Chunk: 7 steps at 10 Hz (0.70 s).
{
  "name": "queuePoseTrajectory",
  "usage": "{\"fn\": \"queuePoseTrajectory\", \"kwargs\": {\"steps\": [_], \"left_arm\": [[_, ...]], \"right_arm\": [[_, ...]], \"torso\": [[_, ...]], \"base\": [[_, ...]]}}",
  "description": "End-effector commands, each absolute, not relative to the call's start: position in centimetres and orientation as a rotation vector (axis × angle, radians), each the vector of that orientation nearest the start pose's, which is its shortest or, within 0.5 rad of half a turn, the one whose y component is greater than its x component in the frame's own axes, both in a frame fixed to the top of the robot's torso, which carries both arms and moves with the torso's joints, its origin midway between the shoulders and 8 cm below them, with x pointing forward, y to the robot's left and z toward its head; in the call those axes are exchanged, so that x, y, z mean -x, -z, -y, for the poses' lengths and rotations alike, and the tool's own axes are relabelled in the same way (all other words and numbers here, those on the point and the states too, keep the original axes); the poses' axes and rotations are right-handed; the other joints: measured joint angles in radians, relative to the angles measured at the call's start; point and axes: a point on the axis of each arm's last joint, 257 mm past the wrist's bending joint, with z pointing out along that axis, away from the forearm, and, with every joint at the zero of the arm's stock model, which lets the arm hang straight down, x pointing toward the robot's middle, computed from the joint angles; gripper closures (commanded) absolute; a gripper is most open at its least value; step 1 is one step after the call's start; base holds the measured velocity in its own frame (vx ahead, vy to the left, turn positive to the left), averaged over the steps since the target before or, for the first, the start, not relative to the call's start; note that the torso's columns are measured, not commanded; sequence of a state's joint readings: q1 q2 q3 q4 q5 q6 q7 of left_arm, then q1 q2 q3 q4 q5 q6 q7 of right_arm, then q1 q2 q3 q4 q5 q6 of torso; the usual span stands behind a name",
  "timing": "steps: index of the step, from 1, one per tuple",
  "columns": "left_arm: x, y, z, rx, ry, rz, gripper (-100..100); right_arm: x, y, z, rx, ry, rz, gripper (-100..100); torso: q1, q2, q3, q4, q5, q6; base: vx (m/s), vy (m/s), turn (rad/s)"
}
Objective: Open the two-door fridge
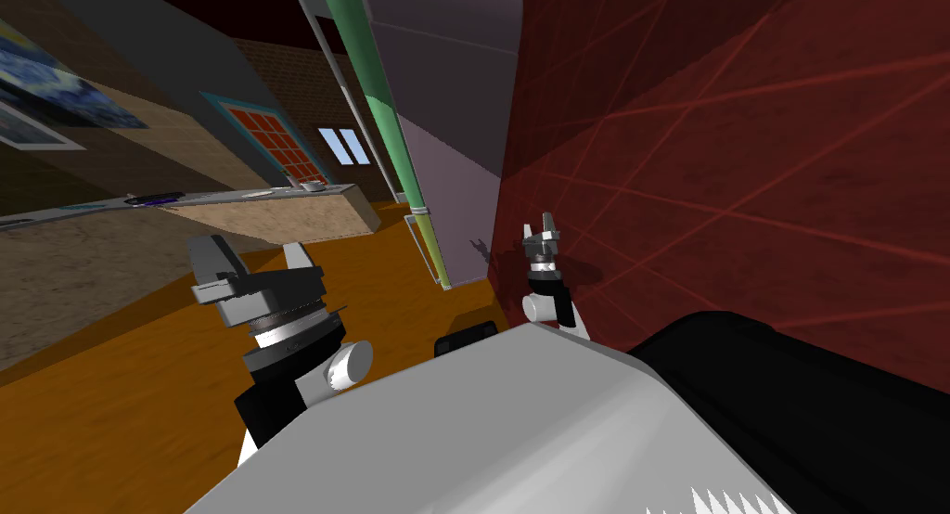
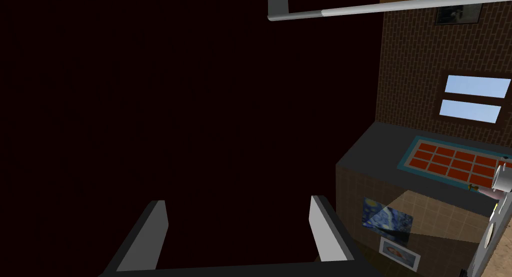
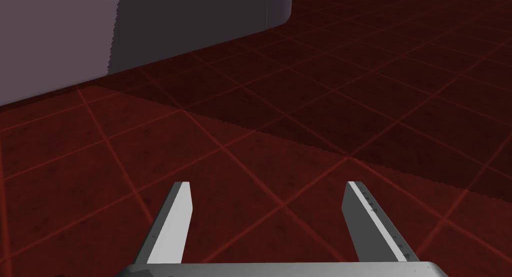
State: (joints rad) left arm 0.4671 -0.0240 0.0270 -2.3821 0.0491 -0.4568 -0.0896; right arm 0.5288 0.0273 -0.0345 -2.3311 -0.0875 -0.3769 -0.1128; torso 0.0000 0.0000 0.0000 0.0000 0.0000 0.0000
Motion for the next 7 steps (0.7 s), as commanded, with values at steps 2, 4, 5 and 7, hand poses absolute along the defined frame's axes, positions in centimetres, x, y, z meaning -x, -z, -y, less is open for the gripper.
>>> {"fn": "queuePoseTrajectory", "kwargs": {"steps": [2,4,5,7], "left_arm": [[-32.72,-7.19,-28.86,0.598,1.254,-0.521,0],[-32.72,-7.19,-28.86,0.598,1.254,-0.521,0],[-32.72,-7.19,-28.86,0.598,1.254,-0.521,0],[-32.72,-7.2,-28.86,0.598,1.254,-0.521,0]], "right_arm": [[-34.68,-1.44,30.73,-0.848,-1.395,-0.56,0],[-34.68,-1.45,30.73,-0.848,-1.395,-0.56,0],[-34.68,-1.45,30.73,-0.847,-1.395,-0.56,0],[-34.68,-1.45,30.73,-0.847,-1.395,-0.56,0]], "torso": [[0.0,0.104,-0.209,0.105,0.0,0.0],[0.0,0.248,-0.497,0.248,0.0,0.0],[0.0,0.322,-0.644,0.322,0.0,0.0],[0.0,0.47,-0.939,0.47,0.0,0.0]], "base": [[0.0,0.0,0.0],[0.0,0.0,0.0],[0.0,0.0,0.0],[0.0,0.0,0.0]]}}
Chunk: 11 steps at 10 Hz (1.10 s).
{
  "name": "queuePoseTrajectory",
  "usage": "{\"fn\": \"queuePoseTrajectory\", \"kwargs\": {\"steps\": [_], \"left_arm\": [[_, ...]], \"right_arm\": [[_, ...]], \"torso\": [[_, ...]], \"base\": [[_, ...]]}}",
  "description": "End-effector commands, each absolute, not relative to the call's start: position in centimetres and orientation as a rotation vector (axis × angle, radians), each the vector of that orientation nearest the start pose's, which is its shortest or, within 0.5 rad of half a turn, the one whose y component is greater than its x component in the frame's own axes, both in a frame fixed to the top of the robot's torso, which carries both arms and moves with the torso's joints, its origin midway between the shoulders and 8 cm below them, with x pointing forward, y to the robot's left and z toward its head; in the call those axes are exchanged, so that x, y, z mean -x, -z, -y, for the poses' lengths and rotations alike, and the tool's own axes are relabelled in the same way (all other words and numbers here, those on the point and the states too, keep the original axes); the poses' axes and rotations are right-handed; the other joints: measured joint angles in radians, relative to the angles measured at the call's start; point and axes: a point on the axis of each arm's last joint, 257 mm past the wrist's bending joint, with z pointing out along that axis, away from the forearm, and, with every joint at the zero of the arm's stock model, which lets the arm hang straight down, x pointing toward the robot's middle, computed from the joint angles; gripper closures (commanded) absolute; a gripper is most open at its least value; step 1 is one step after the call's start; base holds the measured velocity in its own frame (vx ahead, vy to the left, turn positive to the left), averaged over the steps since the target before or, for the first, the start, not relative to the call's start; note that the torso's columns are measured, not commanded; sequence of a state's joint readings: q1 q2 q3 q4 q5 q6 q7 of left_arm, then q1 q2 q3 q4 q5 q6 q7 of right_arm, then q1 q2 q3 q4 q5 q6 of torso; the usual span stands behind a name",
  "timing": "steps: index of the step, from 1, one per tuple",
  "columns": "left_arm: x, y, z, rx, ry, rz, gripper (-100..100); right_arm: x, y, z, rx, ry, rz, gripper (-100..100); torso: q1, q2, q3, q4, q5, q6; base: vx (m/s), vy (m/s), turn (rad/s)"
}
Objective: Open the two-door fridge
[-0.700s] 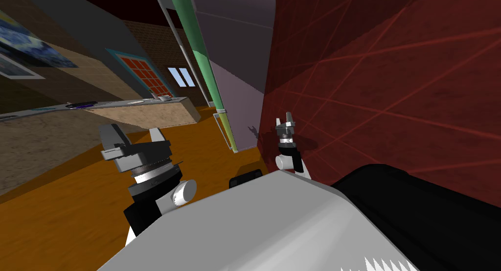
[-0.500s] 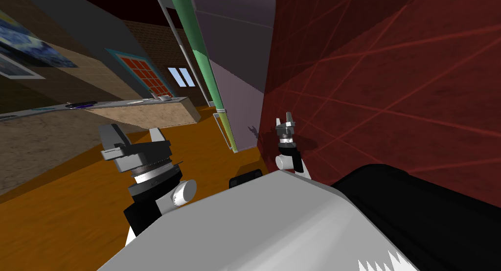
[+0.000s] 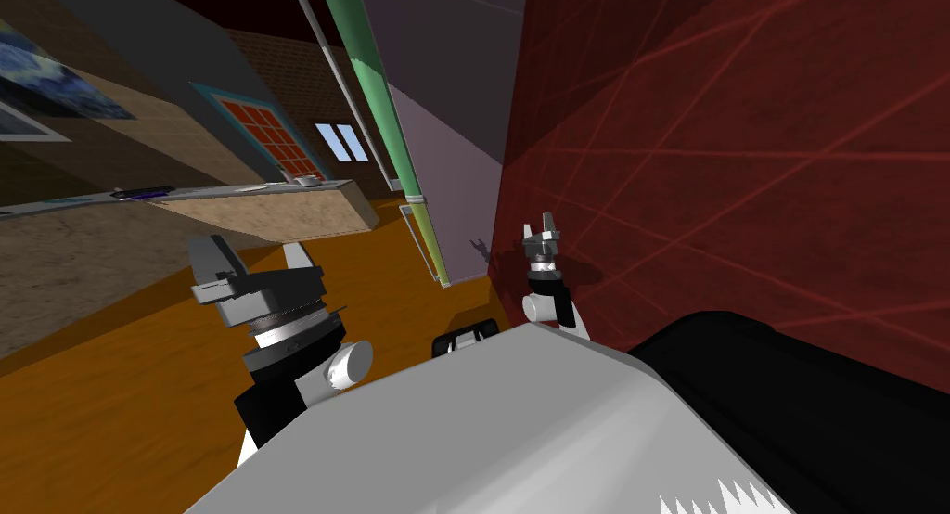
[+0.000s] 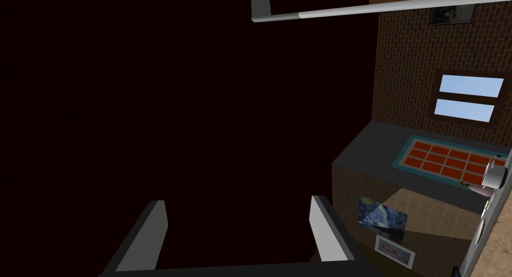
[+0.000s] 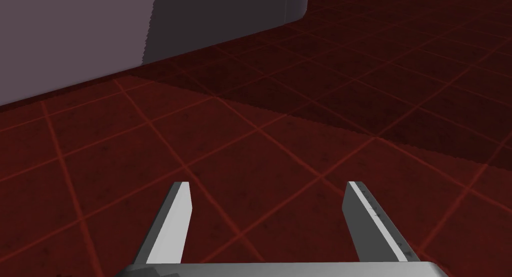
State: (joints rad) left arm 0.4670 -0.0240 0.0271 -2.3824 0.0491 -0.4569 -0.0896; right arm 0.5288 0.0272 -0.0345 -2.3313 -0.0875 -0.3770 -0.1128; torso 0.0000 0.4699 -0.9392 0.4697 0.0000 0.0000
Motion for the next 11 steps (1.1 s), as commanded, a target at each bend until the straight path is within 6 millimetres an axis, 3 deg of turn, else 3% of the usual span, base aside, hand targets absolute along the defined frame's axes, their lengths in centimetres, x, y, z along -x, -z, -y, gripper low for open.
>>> {"fn": "queuePoseTrajectory", "kwargs": {"steps": [1,2,3,5,11], "left_arm": [[-32.7,-7.2,-28.9,0.598,1.254,-0.521,0],[-32.7,-7.2,-28.9,0.598,1.254,-0.521,0],[-32.7,-7.2,-28.9,0.598,1.254,-0.521,0],[-32.7,-7.2,-28.9,0.599,1.254,-0.521,0],[-32.7,-7.2,-28.9,0.599,1.254,-0.521,0]], "right_arm": [[-34.7,-1.5,30.7,-0.847,-1.395,-0.56,0],[-34.7,-1.5,30.7,-0.847,-1.395,-0.56,0],[-35.2,-1.3,29.9,-0.811,-1.386,-0.616,-100],[-36.1,-1.0,28.6,-0.756,-1.36,-0.698,-100],[-40.2,0.7,23.6,-0.553,-1.194,-0.921,-100]], "torso": [[0.0,0.074,-0.148,0.074,0.0,0.0],[0.0,0.148,-0.295,0.148,0.0,0.0],[0.0,0.221,-0.443,0.221,0.0,0.0],[0.001,0.264,-0.532,0.264,0.0,0.0],[0.002,0.267,-0.537,0.268,0.001,0.0]], "base": [[0.0,0.0,0.0],[0.0,0.0,0.0],[0.014,0.013,-0.016],[0.023,0.037,-0.028],[0.058,0.082,-0.051]]}}
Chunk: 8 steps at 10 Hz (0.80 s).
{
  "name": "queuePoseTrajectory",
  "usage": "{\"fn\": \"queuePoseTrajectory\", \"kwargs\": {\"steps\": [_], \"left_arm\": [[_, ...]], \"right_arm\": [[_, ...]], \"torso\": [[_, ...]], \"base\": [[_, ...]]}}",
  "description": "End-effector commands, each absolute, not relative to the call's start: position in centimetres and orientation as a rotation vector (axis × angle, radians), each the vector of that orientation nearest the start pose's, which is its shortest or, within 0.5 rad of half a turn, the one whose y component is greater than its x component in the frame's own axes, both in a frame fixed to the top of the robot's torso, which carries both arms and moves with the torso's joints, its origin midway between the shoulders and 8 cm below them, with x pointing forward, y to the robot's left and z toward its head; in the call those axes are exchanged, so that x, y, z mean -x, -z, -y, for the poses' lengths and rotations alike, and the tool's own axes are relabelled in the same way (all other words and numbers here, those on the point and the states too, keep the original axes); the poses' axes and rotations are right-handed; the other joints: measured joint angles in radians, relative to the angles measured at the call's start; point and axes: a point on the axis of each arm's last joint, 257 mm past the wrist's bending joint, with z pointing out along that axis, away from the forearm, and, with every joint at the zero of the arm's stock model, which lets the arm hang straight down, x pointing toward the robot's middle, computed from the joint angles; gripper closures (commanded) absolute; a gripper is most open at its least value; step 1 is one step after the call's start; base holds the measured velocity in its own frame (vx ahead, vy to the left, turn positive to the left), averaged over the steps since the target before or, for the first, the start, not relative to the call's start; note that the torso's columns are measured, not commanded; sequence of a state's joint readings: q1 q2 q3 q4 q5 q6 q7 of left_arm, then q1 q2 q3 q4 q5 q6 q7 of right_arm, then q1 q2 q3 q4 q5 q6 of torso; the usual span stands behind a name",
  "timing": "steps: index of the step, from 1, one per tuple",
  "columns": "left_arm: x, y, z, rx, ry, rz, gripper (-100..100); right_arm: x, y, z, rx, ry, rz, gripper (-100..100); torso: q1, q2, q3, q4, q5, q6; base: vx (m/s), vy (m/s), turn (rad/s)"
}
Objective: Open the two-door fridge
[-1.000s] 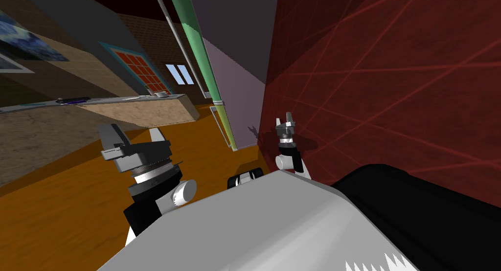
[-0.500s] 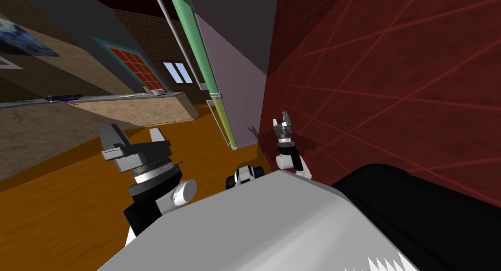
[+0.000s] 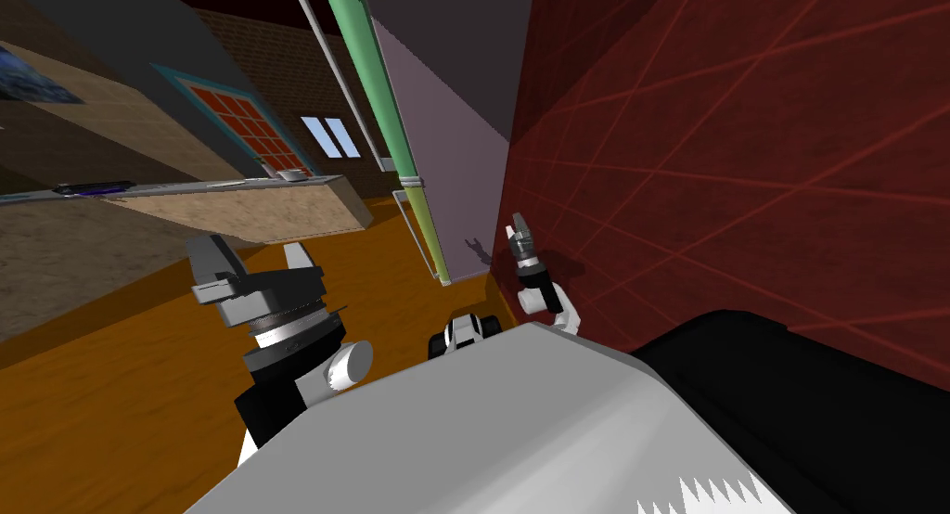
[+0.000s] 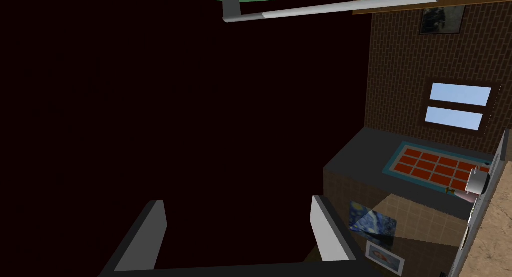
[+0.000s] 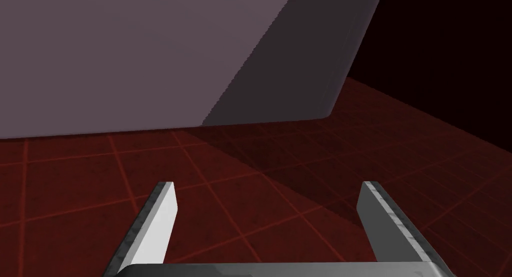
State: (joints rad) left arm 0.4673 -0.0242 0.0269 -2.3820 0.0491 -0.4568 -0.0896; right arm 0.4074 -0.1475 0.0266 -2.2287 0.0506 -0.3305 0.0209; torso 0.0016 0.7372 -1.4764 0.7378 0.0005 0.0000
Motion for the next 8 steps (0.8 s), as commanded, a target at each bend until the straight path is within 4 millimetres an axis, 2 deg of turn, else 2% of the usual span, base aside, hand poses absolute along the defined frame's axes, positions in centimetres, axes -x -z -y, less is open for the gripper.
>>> {"fn": "queuePoseTrajectory", "kwargs": {"steps": [1,3,4,6,7,8], "left_arm": [[-32.7,-7.2,-28.9,0.599,1.254,-0.521,0],[-32.7,-7.2,-28.9,0.599,1.254,-0.521,0],[-32.7,-7.2,-28.9,0.599,1.254,-0.521,0],[-32.7,-7.2,-28.9,0.599,1.254,-0.521,0],[-32.7,-7.2,-28.9,0.599,1.254,-0.521,0],[-32.7,-7.2,-28.9,0.599,1.254,-0.521,0]], "right_arm": [[-41.0,1.0,22.7,-0.513,-1.159,-0.952,-100],[-42.5,1.4,20.6,-0.428,-1.086,-1.01,-100],[-42.5,1.4,20.6,-0.417,-1.071,-1.013,-100],[-44.1,1.9,18.4,-0.32,-0.988,-1.065,-100],[-44.1,1.9,18.3,-0.311,-0.975,-1.067,-100],[-44.9,2.1,17.2,-0.253,-0.922,-1.091,-100]], "torso": [[-0.001,0.0,0.0,0.0,0.0,0.0],[-0.001,0.0,0.0,0.0,0.0,0.0],[-0.001,0.001,0.001,0.0,0.0,0.0],[-0.004,0.003,0.002,0.001,-0.001,0.0],[-0.001,0.0,0.0,0.0,0.0,0.0],[-0.001,0.0,0.0,0.0,0.0,0.0]], "base": [[0.088,0.103,-0.069],[0.083,0.124,-0.08],[0.042,0.077,-0.017],[0.047,0.079,-0.061],[0.057,0.087,-0.031],[0.056,0.082,-0.061]]}}
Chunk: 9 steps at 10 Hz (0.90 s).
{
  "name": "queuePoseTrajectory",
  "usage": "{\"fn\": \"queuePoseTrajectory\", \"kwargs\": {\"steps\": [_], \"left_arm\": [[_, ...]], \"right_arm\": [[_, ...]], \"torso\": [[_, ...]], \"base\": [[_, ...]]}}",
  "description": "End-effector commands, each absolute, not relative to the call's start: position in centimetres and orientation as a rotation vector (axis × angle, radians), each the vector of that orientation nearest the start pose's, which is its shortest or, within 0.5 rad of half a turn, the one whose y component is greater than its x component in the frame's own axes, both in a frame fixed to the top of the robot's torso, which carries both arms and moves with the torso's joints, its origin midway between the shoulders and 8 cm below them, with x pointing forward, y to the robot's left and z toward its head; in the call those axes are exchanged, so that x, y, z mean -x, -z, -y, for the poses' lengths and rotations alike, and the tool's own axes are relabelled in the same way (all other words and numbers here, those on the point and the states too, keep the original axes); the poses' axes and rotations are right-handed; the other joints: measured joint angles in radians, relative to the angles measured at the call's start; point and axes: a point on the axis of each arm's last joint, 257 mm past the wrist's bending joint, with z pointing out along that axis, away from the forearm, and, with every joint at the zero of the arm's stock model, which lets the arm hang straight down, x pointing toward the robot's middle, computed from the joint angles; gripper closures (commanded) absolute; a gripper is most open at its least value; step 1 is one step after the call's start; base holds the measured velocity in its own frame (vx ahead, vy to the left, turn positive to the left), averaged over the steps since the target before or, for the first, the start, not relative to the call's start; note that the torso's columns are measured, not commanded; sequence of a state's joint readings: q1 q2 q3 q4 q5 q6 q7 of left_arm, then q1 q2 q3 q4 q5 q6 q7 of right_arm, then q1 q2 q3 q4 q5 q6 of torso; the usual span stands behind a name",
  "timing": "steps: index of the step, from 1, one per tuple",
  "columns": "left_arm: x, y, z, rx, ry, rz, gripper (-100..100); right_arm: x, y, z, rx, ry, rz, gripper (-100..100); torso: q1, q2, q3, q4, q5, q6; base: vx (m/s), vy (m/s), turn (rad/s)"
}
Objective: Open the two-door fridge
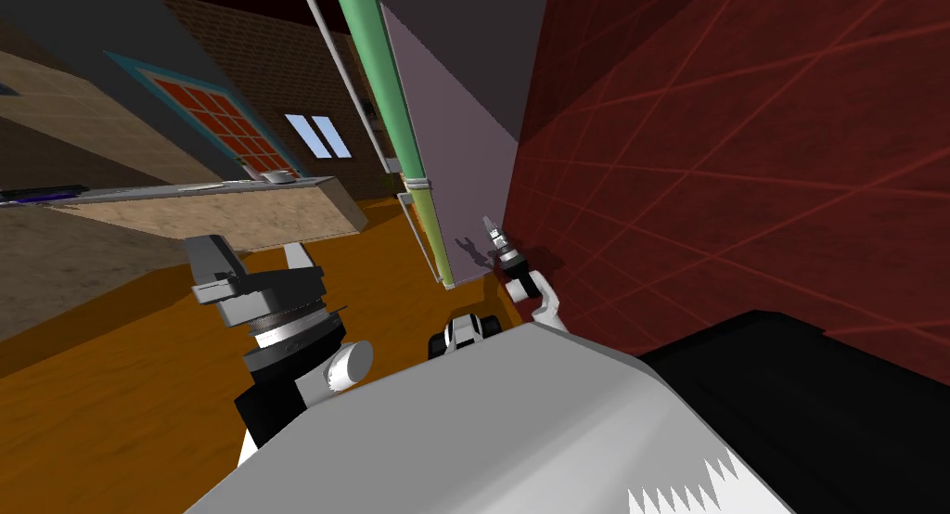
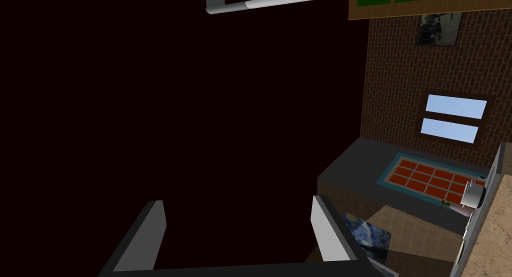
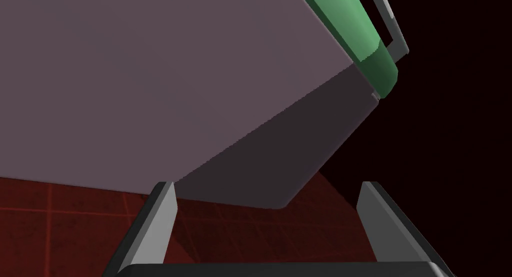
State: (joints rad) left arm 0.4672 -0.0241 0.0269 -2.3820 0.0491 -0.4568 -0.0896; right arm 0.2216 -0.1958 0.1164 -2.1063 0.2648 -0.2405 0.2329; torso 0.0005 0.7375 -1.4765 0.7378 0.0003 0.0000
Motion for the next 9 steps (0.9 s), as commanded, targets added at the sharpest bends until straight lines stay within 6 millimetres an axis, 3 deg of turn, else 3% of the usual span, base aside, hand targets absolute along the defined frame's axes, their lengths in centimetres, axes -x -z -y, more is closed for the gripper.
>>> {"fn": "queuePoseTrajectory", "kwargs": {"steps": [1,9], "left_arm": [[-32.7,-7.2,-28.9,0.599,1.254,-0.521,0],[-32.7,-7.2,-28.9,0.599,1.254,-0.521,0]], "right_arm": [[-45.7,2.3,16.1,-0.209,-0.888,-1.11,-100],[-48.9,3.3,11.4,0.06,-0.622,-1.173,-100]], "torso": [[0.0,0.0,0.0,0.0,0.0,0.0],[-0.001,0.0,0.0,0.0,0.0,0.0]], "base": [[0.064,0.111,-0.087],[0.054,0.086,-0.048]]}}
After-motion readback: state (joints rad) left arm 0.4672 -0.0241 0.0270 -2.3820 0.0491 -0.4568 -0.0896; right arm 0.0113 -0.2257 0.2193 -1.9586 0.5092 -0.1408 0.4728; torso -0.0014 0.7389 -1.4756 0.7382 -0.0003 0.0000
